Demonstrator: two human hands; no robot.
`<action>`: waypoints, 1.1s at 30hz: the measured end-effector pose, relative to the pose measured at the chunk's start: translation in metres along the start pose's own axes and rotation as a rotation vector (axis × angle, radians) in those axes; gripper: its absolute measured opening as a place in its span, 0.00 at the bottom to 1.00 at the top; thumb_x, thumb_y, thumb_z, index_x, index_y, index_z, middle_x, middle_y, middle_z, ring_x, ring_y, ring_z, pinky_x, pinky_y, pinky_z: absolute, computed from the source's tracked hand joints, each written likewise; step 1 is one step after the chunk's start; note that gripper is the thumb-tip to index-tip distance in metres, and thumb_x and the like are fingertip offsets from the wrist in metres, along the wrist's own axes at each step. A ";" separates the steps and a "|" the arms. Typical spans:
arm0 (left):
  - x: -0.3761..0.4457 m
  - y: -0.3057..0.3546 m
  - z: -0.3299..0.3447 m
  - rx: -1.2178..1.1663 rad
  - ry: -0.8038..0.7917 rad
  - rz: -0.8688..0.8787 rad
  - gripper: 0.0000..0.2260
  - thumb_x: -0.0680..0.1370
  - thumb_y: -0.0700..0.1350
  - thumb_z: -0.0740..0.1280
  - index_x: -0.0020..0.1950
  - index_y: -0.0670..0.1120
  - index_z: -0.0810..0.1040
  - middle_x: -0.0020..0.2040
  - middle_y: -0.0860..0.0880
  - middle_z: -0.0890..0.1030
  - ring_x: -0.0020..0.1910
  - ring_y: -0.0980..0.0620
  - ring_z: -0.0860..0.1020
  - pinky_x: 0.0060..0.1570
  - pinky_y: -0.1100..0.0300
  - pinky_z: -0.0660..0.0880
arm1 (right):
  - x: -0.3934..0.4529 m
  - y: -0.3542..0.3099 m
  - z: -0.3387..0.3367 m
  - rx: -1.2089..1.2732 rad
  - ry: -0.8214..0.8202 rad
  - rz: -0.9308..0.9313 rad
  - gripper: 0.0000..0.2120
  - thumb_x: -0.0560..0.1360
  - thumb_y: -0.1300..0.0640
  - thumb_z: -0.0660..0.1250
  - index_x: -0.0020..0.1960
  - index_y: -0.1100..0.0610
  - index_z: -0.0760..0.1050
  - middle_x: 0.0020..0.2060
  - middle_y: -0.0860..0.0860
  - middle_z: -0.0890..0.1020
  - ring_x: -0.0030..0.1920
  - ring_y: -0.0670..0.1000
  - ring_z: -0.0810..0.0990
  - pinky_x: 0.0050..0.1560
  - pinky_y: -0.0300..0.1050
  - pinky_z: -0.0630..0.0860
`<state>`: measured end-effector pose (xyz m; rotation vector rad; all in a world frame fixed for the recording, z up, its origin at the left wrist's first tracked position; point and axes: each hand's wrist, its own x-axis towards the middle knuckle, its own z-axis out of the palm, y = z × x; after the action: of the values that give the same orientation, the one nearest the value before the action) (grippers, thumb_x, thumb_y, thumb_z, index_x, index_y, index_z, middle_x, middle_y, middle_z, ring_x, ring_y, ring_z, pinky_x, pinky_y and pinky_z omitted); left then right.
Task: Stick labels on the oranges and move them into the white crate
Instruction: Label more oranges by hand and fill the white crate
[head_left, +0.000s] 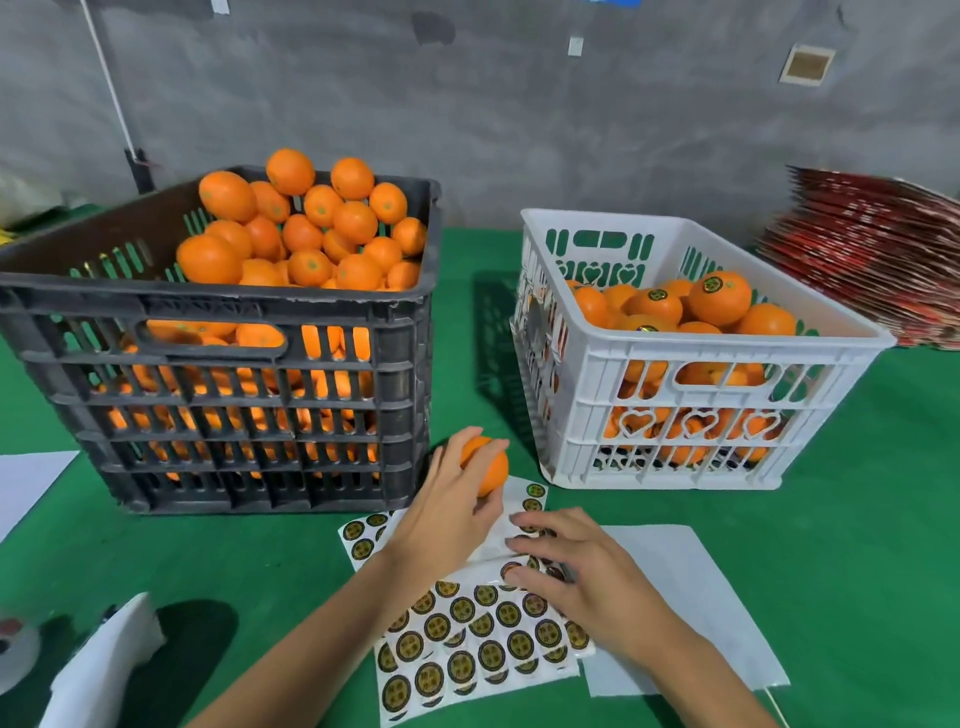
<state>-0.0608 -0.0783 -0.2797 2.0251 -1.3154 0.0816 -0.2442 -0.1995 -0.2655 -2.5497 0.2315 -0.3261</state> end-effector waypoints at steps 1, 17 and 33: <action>0.000 -0.001 0.000 -0.011 0.001 0.001 0.24 0.82 0.46 0.66 0.77 0.54 0.65 0.76 0.52 0.57 0.74 0.48 0.62 0.69 0.48 0.70 | 0.001 0.000 0.000 -0.013 0.015 -0.022 0.25 0.76 0.32 0.65 0.65 0.45 0.82 0.67 0.33 0.74 0.67 0.37 0.69 0.68 0.39 0.69; -0.005 0.003 -0.003 0.000 0.004 -0.004 0.24 0.82 0.47 0.66 0.76 0.57 0.64 0.77 0.53 0.57 0.74 0.49 0.62 0.68 0.50 0.71 | 0.007 -0.005 0.007 0.521 0.052 0.236 0.02 0.74 0.49 0.77 0.46 0.45 0.87 0.60 0.37 0.79 0.66 0.39 0.71 0.67 0.44 0.67; -0.011 0.015 -0.015 -0.242 0.174 -0.058 0.30 0.81 0.49 0.68 0.74 0.70 0.56 0.73 0.67 0.57 0.71 0.63 0.66 0.64 0.70 0.69 | 0.064 -0.063 -0.006 -0.008 0.568 0.192 0.07 0.82 0.54 0.66 0.54 0.48 0.83 0.49 0.35 0.76 0.47 0.39 0.77 0.48 0.38 0.76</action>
<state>-0.0741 -0.0645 -0.2654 1.8061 -1.1019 0.0665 -0.1788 -0.1646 -0.2148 -2.3602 0.6808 -0.9674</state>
